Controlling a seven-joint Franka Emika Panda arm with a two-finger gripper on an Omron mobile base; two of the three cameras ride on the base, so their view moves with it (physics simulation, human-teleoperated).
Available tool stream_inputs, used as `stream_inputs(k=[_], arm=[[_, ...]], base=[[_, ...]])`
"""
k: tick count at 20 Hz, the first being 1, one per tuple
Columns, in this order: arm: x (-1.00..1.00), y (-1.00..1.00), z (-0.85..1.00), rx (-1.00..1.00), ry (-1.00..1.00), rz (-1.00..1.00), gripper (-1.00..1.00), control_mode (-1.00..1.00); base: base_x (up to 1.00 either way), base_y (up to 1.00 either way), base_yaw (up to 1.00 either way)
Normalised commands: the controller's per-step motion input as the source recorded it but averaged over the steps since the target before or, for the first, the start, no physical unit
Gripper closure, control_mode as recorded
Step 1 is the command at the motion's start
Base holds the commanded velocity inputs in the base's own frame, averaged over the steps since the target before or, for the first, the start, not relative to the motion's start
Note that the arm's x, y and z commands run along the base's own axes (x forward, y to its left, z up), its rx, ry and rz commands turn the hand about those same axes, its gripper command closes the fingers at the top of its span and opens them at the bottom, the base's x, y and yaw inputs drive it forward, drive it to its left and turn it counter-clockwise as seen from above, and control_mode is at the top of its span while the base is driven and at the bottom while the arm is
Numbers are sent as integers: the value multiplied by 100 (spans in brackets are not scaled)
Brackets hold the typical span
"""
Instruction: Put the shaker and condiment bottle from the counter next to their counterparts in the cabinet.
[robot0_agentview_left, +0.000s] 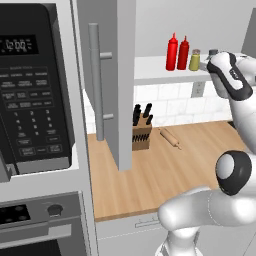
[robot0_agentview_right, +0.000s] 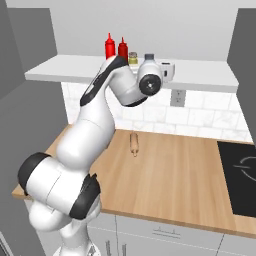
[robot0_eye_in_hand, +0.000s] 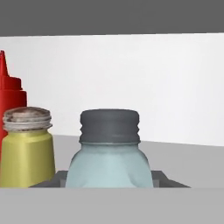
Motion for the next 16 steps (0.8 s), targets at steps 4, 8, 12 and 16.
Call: stream_inputs(k=[4,8,12,16], arm=[[46,0,-31,0,2,0,100,-100],[39,0,-53,-2,0,4,100,-100],[41,0,-50,0,0,3,100,-100],[42,0,-48,0,0,2,100,-100]], base=[[0,0,0],[0,0,0],[0,0,0],[0,0,0]])
